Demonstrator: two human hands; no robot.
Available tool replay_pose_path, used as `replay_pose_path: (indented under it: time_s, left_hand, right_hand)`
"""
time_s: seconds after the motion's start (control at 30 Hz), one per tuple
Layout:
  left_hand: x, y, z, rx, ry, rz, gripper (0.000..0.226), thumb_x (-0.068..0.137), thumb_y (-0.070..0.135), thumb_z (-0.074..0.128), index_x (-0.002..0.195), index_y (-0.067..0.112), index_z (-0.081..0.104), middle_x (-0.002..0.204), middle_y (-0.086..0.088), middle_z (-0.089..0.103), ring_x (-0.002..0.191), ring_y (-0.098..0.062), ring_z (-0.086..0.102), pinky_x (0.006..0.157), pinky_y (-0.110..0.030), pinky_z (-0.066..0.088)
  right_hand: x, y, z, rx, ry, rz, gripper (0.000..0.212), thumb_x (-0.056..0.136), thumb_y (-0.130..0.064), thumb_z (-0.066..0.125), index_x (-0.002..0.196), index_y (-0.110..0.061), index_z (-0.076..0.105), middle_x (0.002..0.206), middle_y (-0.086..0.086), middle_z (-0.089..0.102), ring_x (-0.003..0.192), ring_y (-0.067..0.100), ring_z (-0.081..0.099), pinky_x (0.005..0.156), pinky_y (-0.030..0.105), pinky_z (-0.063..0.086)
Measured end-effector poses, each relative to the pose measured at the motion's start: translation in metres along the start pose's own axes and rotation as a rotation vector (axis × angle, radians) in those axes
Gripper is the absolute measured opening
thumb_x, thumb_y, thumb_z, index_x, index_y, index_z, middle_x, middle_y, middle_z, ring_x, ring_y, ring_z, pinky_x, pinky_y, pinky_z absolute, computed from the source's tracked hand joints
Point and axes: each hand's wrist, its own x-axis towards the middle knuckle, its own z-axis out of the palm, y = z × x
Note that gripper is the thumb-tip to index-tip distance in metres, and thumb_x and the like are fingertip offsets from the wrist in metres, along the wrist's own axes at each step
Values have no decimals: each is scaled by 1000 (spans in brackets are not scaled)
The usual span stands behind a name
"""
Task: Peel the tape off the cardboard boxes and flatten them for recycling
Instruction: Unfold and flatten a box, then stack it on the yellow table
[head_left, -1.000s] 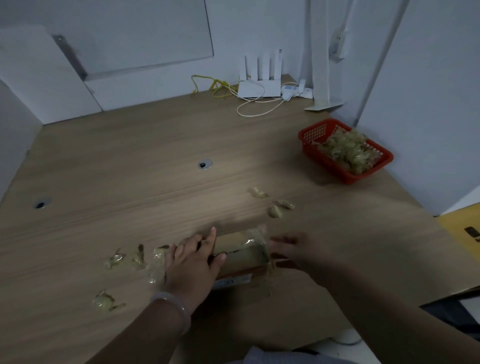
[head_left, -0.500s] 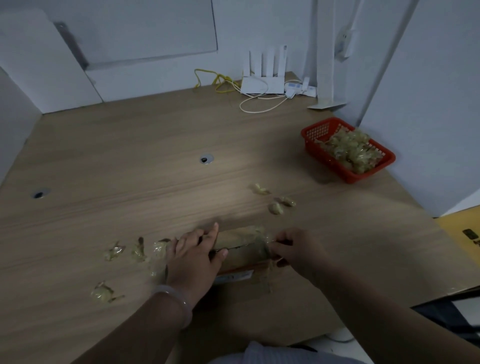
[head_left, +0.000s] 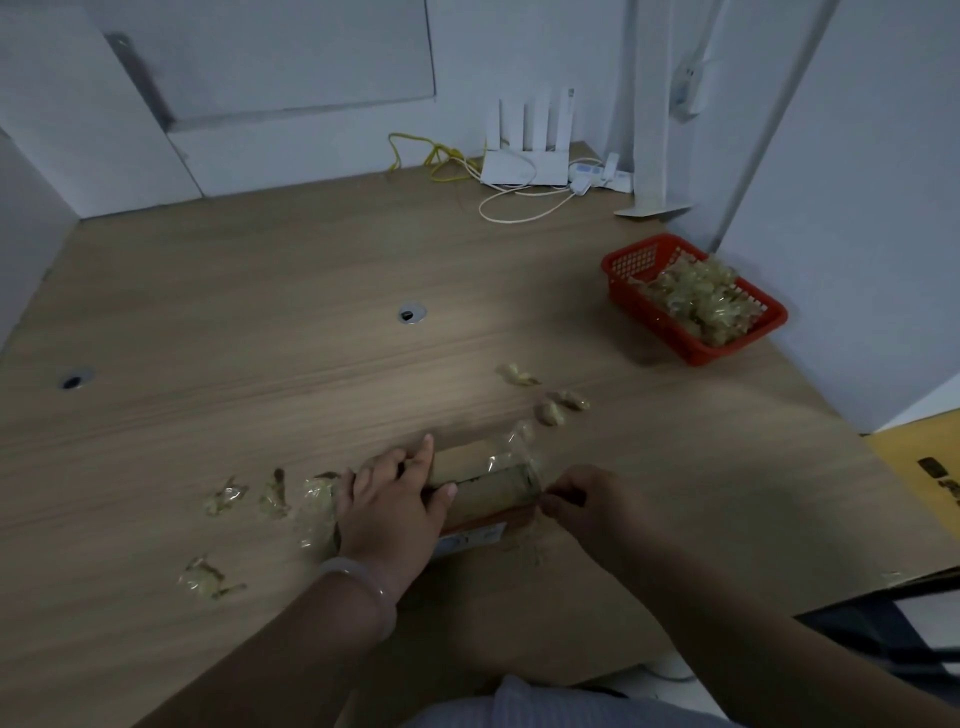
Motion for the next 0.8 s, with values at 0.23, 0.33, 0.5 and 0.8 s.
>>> replay_pose_path:
  time_s: [0.23, 0.33, 0.5, 0.8]
  left_hand:
    - [-1, -1, 0, 11, 5, 15, 62, 92, 61, 32, 149, 43, 14, 149, 9, 31, 138, -14, 23, 116, -41, 3]
    - [-1, -1, 1, 15, 4, 22, 61, 92, 61, 31, 148, 45, 13, 147, 10, 31, 138, -13, 23, 116, -40, 2]
    - [-2, 1, 0, 8, 13, 36, 57, 93, 60, 32, 146, 50, 14, 145, 11, 32, 137, -11, 23, 117, -41, 2]
    - [-3, -1, -6, -309, 88, 5, 26, 87, 58, 53, 110, 52, 64, 140, 21, 44, 132, -7, 34, 116, -39, 5]
  right_hand:
    - [-5, -4, -1, 180, -68, 86, 22, 82, -11, 67, 63, -21, 61, 60, 2, 65, 62, 19, 65, 66, 44, 56]
    - [-4, -10, -6, 221, -101, 55, 21, 83, -9, 67, 65, -18, 62, 61, 2, 63, 63, 19, 62, 65, 44, 55]
    - [-2, -32, -8, 86, -5, -193, 31, 81, -10, 69, 60, -29, 56, 66, -7, 58, 63, 1, 53, 61, 19, 42]
    - [7, -52, 7, 159, -67, -257, 22, 82, -13, 68, 66, -28, 65, 88, -6, 70, 92, 4, 65, 82, 34, 54]
